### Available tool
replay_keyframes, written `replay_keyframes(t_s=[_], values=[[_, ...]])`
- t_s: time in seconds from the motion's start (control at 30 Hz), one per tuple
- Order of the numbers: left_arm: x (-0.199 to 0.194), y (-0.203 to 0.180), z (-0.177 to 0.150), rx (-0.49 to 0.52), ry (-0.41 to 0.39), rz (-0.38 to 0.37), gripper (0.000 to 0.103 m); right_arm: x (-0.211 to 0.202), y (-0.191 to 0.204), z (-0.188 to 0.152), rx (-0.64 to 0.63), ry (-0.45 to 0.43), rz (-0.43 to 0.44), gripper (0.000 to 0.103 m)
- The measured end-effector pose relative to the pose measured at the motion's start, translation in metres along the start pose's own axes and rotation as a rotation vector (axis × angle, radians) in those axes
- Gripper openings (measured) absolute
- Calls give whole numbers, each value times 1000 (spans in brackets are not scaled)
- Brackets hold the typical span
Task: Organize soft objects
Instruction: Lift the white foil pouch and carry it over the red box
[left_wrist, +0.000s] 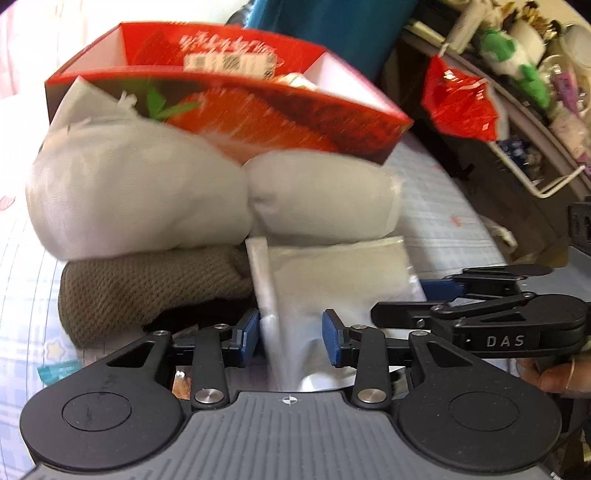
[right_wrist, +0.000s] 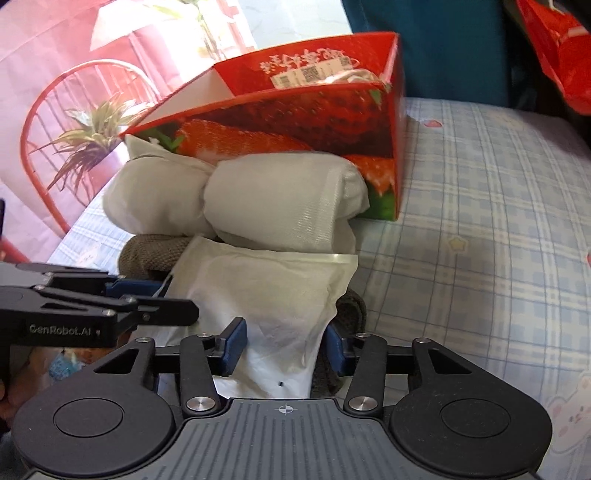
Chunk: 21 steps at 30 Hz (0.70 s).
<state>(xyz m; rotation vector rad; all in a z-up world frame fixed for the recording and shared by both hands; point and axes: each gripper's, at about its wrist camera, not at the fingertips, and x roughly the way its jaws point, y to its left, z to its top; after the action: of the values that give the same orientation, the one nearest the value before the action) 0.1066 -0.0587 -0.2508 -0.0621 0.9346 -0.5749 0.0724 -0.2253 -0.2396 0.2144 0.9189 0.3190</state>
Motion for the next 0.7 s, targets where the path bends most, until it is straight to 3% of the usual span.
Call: replay_keyframes(t_s=[0.13,0.27,0.43,0.7], values=[[-11,-4,6,47,-33,10,37,-12,8,7,-41,-1,15,37],[-4,5,5,4,-2,14,37,-10,11,13,-62,12,12,30],[-5,6,3,7,-9,6,36,-6,15,10,-66,20,5,30],[-39,11,18,15,-124,-13,36,-30,26,31,-114,-54,38,30]])
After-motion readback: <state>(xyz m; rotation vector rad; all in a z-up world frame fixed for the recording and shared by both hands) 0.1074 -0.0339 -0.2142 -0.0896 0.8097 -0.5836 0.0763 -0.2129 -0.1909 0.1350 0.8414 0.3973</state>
